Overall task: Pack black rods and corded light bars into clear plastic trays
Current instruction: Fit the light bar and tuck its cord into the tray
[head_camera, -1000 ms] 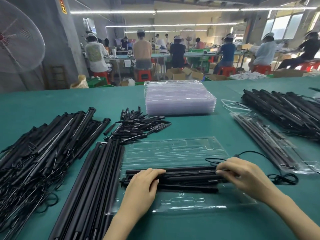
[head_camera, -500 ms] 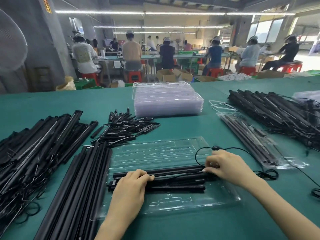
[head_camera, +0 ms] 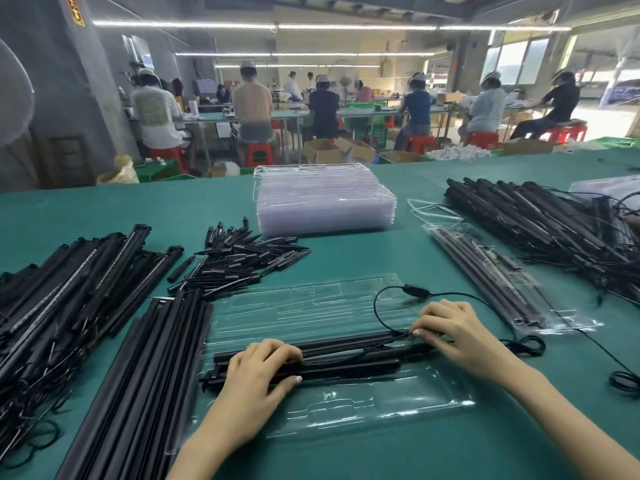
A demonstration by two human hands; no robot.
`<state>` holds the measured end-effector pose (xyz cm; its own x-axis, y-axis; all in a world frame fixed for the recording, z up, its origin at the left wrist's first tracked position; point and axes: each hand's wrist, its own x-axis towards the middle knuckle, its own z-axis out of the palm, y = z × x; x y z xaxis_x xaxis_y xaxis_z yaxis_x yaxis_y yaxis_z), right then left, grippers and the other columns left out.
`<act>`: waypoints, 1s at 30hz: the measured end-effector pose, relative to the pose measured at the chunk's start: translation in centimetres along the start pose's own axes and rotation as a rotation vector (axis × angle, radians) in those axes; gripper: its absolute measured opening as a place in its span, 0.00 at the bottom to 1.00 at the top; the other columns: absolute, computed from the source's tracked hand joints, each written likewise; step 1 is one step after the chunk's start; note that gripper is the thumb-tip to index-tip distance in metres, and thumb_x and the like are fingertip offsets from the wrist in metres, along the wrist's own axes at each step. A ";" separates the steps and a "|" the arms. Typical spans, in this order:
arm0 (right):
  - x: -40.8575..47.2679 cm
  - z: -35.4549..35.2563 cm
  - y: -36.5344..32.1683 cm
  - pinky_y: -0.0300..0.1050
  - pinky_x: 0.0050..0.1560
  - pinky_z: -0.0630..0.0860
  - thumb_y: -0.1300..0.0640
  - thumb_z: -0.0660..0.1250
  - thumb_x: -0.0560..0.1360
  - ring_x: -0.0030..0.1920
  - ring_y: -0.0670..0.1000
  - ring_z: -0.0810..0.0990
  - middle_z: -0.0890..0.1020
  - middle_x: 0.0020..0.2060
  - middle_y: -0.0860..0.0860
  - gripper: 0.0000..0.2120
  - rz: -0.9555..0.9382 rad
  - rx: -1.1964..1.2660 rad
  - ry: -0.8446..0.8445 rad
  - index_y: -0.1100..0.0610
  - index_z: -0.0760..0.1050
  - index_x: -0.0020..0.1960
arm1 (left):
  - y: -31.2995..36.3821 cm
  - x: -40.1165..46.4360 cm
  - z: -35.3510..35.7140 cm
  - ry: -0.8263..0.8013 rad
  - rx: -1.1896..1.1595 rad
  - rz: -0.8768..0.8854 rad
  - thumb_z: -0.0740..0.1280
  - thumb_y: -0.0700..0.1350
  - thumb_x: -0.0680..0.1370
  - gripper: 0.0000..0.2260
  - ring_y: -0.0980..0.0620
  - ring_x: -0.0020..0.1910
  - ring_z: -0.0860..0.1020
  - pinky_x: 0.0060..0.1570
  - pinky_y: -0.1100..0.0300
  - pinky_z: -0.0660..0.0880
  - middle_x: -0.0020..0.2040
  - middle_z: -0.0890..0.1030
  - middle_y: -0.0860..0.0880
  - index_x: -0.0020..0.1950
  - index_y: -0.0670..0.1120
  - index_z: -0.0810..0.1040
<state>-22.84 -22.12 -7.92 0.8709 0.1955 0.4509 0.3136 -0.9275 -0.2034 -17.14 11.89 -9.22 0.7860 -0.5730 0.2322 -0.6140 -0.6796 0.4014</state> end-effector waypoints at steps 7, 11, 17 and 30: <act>-0.3 0.3 0.1 0.49 0.57 0.63 0.44 0.69 0.71 0.46 0.46 0.76 0.79 0.43 0.42 0.11 -0.078 -0.035 -0.057 0.49 0.82 0.47 | -0.3 0.2 0.1 0.017 -0.075 0.009 0.62 0.51 0.80 0.09 0.69 0.58 0.63 0.60 0.67 0.53 0.53 0.68 0.65 0.51 0.65 0.65; -0.3 0.3 0.0 0.46 0.54 0.63 0.53 0.74 0.67 0.50 0.44 0.72 0.78 0.47 0.45 0.09 -0.088 0.033 0.114 0.50 0.83 0.47 | -0.2 0.3 -0.2 0.056 -0.139 -0.007 0.60 0.51 0.80 0.06 0.69 0.58 0.65 0.60 0.68 0.54 0.51 0.71 0.64 0.50 0.64 0.67; 0.5 0.3 -0.9 0.45 0.50 0.64 0.59 0.72 0.66 0.45 0.44 0.72 0.76 0.41 0.47 0.11 0.002 0.089 0.253 0.53 0.84 0.48 | -0.4 0.7 -0.2 0.043 -0.113 -0.025 0.51 0.67 0.73 0.12 0.69 0.57 0.67 0.60 0.61 0.56 0.51 0.72 0.66 0.50 0.63 0.66; 3.8 -2.5 -1.1 0.33 0.32 0.71 0.51 0.74 0.66 0.28 0.45 0.72 0.79 0.44 0.50 0.14 0.268 0.526 0.435 0.50 0.81 0.51 | -0.7 1.7 -0.7 0.136 -0.152 0.047 0.63 0.50 0.79 0.12 0.61 0.47 0.70 0.48 0.59 0.68 0.48 0.70 0.62 0.52 0.63 0.60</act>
<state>-20.87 -21.17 -3.79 0.7487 -0.2625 0.6088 0.3459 -0.6287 -0.6964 -15.35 11.73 -8.47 0.7656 -0.5283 0.3670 -0.6403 -0.5707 0.5142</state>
